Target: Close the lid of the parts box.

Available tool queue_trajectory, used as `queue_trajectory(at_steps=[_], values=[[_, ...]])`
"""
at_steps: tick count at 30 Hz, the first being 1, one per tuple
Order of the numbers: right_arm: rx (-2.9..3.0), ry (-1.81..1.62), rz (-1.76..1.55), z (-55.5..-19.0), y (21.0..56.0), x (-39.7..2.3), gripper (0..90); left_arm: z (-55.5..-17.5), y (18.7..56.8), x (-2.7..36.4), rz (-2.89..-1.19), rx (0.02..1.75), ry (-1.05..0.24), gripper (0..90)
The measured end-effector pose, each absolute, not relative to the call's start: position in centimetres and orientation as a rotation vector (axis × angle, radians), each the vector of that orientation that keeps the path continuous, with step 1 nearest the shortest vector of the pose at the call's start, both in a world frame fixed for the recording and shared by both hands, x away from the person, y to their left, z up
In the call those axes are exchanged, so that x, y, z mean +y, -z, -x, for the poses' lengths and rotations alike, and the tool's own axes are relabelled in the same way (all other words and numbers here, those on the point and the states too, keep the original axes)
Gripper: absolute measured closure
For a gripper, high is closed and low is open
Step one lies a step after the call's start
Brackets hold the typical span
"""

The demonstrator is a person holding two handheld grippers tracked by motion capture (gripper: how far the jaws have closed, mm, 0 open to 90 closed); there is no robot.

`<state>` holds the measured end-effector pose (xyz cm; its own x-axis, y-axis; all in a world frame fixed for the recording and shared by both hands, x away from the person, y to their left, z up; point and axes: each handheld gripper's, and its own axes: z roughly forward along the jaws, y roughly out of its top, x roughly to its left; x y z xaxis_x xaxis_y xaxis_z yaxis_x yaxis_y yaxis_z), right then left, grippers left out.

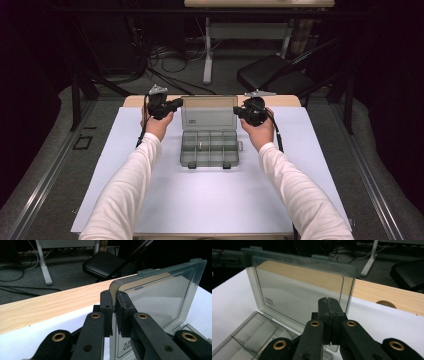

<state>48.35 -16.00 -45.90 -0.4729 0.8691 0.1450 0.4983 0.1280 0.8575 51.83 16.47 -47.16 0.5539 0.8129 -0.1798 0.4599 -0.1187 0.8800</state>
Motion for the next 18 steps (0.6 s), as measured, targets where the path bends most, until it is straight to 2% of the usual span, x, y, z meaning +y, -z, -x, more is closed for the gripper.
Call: queue_trajectory(at_steps=[18], values=[[1.982, -1.282, -1.337, -49.4, 41.6, -14.5, 90.0, -49.5, 47.4, 16.6, -1.725, 1.024, -0.478, 84.2]])
